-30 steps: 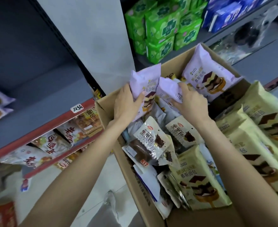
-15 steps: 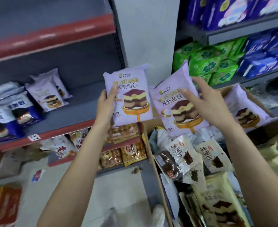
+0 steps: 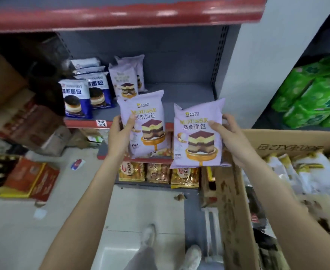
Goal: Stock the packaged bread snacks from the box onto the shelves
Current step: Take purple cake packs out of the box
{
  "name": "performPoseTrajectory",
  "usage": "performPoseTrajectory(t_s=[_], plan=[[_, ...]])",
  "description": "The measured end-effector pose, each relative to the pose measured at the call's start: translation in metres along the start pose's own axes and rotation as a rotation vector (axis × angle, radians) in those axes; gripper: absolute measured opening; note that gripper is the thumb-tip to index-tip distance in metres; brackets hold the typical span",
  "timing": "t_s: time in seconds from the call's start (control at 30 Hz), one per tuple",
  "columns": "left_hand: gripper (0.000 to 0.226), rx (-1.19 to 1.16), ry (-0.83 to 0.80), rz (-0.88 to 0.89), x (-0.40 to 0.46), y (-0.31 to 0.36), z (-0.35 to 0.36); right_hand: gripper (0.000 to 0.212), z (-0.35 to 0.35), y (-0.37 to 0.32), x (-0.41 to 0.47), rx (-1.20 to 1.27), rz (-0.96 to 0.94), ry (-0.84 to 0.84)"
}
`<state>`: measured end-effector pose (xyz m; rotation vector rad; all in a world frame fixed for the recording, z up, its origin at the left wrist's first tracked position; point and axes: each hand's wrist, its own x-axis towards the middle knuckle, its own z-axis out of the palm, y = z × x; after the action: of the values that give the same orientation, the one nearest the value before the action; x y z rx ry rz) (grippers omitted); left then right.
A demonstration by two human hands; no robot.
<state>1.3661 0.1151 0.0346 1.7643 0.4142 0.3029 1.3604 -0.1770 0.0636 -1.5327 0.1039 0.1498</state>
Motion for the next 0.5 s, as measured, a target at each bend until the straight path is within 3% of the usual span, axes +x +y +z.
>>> performPoseTrajectory(t_s=[0.13, 0.27, 0.37, 0.5], plan=[[0.033, 0.193, 0.035, 0.075, 0.029, -0.029, -0.053, 0.028, 0.061, 0.016, 0.022, -0.232, -0.058, -0.007], [0.049, 0.480, 0.037, 0.244, 0.073, -0.032, -0.086, 0.038, 0.112, 0.017, 0.045, -0.452, -0.144, 0.034], [0.055, 0.530, -0.021, 0.291, 0.115, -0.022, -0.090, 0.040, 0.136, 0.013, 0.063, -0.444, -0.145, 0.078], [0.058, 0.429, -0.100, 0.280, 0.167, -0.013, -0.080, 0.040, 0.156, 0.007, 0.085, -0.267, -0.161, 0.172]])
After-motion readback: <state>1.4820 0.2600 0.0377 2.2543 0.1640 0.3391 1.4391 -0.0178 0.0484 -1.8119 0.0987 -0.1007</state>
